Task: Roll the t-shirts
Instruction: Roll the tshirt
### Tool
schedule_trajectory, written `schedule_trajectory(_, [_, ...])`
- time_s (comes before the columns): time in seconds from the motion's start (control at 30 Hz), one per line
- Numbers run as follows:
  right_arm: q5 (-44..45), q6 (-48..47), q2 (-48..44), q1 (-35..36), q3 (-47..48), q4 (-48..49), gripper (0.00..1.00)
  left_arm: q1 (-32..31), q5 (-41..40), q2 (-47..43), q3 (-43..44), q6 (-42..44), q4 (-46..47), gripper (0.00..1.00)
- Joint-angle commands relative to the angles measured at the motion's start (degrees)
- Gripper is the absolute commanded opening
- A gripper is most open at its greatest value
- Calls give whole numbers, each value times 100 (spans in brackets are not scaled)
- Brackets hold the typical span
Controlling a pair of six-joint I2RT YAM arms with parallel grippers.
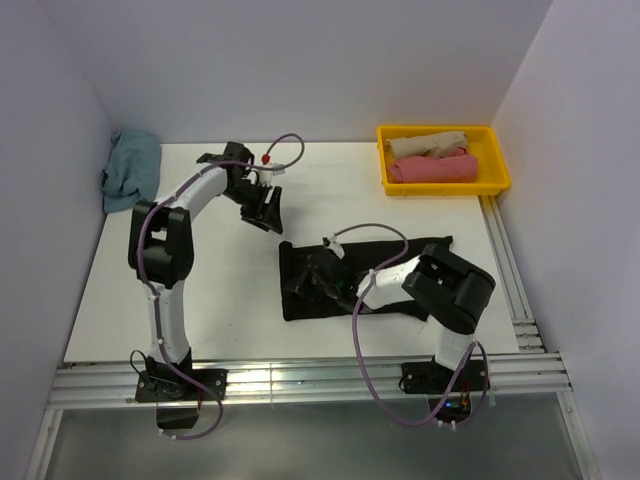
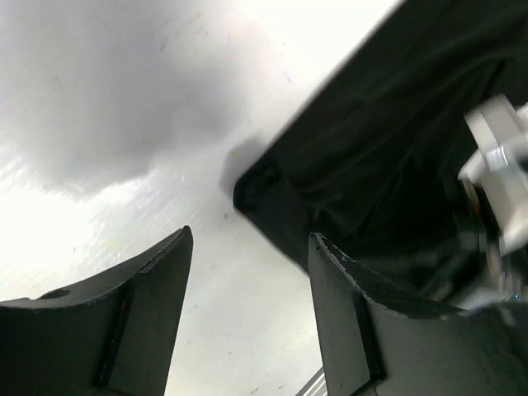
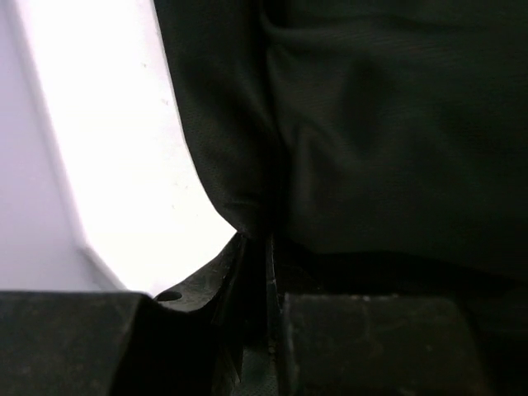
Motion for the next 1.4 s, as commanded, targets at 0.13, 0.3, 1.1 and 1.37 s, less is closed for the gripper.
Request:
schedule_trajectory(0.13, [-1015, 1123, 320, -453, -930, 2611, 6, 313, 922, -591, -943, 562, 317, 64])
schedule_trajectory(0.3, [-1288, 1616, 848, -489, -1167, 3692, 6, 234, 1379, -504, -1822, 378, 1117, 64])
schedule_trajectory(1.1, [-219, 100, -423, -401, -519, 604, 44, -363, -210, -336, -1946, -862, 1787, 0])
schedule_trajectory(1.37, [1970, -791, -506, 512, 1703, -3512, 60, -504, -922, -223, -1384, -704, 1031, 0])
